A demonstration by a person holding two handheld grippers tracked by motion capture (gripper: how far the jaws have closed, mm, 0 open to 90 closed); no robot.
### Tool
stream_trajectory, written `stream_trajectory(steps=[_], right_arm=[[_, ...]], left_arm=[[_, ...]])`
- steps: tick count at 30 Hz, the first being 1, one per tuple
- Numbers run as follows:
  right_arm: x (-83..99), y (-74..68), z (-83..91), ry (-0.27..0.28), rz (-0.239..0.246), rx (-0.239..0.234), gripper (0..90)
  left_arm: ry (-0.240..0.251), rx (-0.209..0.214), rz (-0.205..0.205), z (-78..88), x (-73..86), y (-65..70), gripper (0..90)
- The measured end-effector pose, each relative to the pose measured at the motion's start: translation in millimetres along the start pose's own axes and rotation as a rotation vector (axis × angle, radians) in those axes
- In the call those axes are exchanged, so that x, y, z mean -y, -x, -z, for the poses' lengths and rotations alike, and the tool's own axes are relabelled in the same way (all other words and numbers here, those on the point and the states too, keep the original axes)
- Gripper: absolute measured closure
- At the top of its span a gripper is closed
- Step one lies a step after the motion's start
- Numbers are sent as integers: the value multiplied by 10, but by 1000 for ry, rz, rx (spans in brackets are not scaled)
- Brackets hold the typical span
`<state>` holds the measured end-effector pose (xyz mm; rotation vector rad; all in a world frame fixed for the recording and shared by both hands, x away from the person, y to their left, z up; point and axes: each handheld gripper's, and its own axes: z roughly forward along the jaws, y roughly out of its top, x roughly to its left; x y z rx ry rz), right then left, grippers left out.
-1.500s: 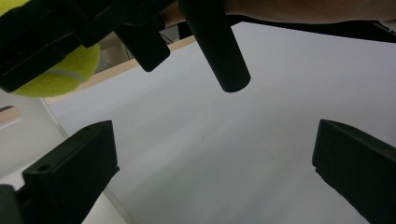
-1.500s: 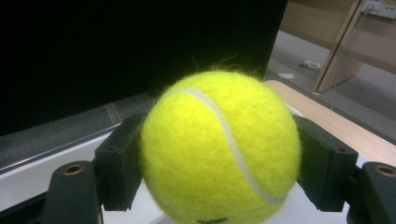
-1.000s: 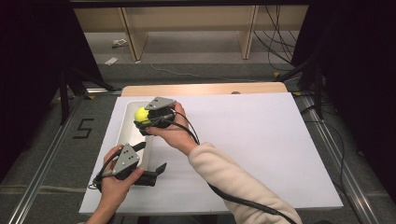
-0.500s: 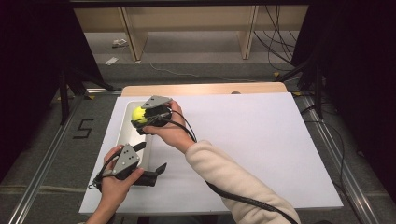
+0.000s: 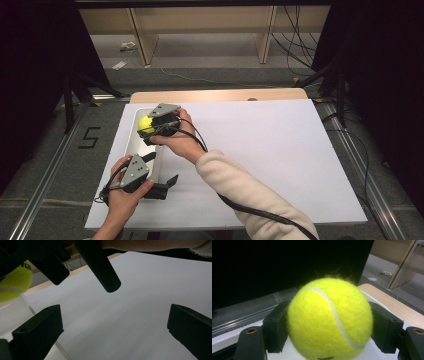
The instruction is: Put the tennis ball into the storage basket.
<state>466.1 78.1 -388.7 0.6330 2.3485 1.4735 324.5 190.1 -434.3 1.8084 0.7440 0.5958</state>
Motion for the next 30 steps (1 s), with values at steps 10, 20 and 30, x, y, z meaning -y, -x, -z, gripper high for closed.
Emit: stream_trajectory(steps=[10, 20, 30], right_arm=[[4, -17, -60, -12, 0, -13, 268], [12, -45, -116, -24, 3, -28, 268], [4, -57, -148, -32, 6, -35, 268]], left_arm=[[-2, -1, -3, -1, -2, 1, 0], [-1, 0, -2, -3, 0, 0, 0], [0, 1, 0, -2, 0, -2, 0]])
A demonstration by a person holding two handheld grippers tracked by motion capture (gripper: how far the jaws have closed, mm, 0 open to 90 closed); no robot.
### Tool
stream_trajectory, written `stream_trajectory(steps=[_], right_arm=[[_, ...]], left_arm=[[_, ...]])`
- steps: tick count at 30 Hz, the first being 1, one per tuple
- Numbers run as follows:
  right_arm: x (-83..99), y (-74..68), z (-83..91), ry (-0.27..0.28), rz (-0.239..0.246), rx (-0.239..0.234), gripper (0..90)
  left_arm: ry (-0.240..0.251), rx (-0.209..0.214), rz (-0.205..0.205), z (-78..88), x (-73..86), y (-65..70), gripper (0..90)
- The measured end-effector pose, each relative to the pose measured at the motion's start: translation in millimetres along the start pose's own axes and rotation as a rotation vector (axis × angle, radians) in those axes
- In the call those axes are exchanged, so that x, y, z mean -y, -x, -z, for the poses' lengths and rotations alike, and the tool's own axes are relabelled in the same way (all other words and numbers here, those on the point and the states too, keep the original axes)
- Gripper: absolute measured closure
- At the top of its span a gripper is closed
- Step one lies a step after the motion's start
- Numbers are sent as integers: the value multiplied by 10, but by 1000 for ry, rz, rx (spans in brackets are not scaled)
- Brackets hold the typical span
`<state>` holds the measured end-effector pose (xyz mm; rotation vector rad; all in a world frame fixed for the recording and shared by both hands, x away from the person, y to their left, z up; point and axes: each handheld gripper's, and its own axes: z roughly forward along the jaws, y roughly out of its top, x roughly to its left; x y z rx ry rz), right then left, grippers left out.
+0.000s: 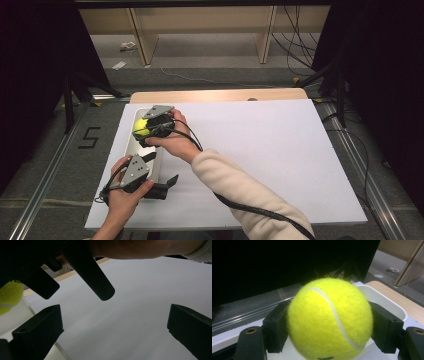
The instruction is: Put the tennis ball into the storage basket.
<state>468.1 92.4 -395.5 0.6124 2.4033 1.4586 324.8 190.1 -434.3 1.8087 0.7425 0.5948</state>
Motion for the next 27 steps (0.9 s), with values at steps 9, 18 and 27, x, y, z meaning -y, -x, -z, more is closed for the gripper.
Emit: stream_trajectory(steps=[9, 18, 27], right_arm=[[16, 6, -44, -12, 1, -2, 268], [20, 11, -80, -20, -5, -5, 268], [36, 29, -112, -36, -13, -5, 268]], left_arm=[[-2, -1, -9, -3, 0, 4, 0], [-2, -1, -12, -1, -2, 1, 0], [-3, 0, -11, 0, -2, 1, 0]])
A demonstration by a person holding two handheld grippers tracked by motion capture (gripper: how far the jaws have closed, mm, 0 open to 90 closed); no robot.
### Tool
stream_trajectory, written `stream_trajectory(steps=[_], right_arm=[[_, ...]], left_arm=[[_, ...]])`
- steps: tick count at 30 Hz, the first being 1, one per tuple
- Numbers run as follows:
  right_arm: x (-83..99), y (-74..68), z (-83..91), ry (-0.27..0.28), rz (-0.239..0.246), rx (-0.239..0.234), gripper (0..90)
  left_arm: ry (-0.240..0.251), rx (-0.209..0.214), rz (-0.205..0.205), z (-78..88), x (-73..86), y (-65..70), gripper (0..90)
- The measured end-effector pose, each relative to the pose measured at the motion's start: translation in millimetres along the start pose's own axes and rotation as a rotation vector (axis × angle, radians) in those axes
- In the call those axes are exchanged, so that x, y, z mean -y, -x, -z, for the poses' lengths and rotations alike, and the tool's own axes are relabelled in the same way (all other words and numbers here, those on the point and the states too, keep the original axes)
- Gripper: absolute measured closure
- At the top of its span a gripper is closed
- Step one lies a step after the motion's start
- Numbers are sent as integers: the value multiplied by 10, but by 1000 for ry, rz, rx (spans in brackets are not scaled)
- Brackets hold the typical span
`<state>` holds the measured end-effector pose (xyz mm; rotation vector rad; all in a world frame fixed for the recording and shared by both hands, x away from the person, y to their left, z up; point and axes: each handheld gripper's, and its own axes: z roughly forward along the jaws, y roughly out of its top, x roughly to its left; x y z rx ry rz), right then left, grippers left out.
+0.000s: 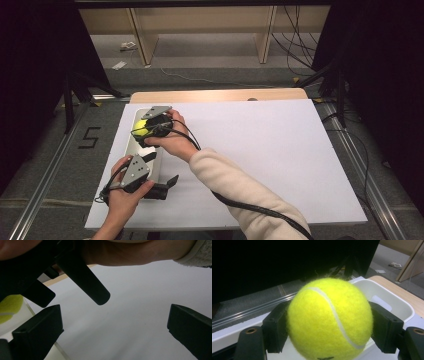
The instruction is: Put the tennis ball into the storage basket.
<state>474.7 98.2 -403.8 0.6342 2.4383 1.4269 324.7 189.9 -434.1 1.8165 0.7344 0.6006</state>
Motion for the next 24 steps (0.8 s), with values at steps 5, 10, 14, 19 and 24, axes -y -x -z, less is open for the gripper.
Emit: stream_trajectory(steps=[5, 10, 14, 19, 24], right_arm=[[9, 11, -26, -5, -4, 0, 267], [15, 14, -44, -9, -12, -8, 267], [27, 19, -63, -17, -19, -5, 267], [40, 30, -83, -21, -18, -3, 267], [42, 28, -105, -28, -17, -5, 266]], left_arm=[[1, 2, 1, 0, 0, 0, 0], [0, 2, 4, -1, 2, 3, 0], [0, 2, 4, 1, 1, 2, 0], [-1, 2, 4, -1, 2, 4, 0], [-4, 3, 3, 0, 3, 5, 0]])
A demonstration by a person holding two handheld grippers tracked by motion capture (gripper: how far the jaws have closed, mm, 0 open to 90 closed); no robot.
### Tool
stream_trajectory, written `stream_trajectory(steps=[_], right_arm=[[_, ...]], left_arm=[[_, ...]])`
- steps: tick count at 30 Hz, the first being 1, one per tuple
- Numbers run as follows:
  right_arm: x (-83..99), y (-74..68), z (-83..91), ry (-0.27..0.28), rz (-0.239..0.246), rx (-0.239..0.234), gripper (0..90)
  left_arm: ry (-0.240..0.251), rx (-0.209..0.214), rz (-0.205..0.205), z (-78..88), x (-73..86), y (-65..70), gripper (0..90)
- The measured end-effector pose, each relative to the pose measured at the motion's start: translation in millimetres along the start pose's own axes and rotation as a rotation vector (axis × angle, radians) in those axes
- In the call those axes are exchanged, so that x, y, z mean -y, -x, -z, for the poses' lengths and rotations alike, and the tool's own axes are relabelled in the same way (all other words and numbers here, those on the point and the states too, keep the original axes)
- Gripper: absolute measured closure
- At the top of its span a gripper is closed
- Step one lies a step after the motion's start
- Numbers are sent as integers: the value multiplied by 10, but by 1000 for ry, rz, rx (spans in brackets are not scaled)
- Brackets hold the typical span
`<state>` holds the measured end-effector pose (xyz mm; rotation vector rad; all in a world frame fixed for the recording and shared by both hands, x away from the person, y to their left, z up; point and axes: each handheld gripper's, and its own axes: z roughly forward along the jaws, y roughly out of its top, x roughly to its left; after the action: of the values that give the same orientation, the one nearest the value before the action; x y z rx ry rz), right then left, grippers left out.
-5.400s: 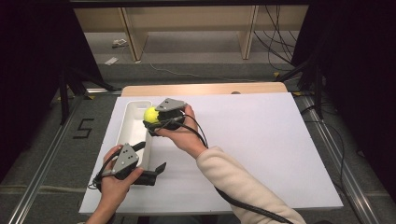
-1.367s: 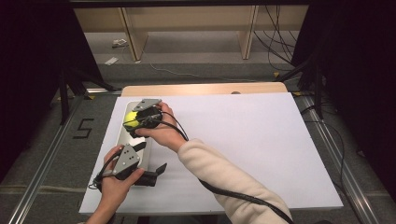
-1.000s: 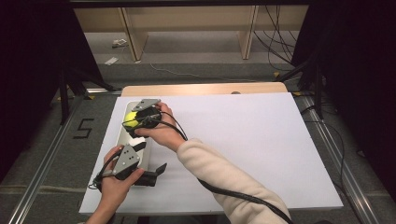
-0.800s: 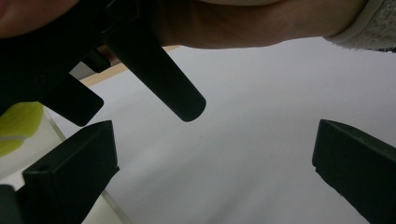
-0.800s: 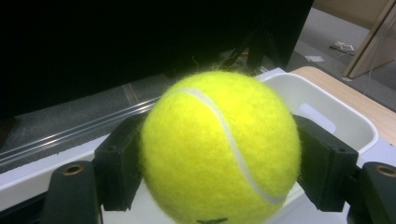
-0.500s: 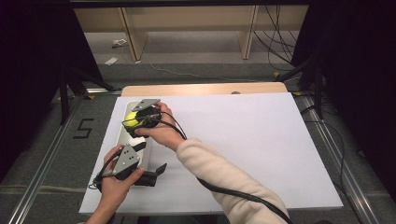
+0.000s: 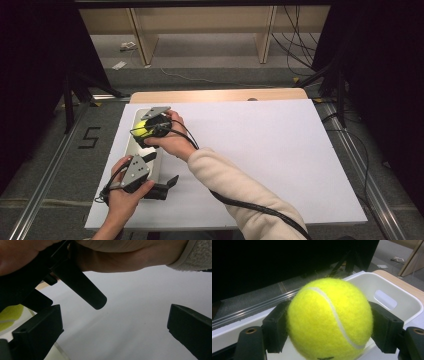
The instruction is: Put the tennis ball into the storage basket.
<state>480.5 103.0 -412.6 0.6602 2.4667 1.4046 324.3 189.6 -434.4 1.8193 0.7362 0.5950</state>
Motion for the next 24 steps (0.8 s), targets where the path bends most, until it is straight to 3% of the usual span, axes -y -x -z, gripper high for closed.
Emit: stream_trajectory(steps=[24], right_arm=[[-34, -28, -120, -35, 5, -1, 266]], left_arm=[[-4, 3, -2, -2, 3, -1, 0]])
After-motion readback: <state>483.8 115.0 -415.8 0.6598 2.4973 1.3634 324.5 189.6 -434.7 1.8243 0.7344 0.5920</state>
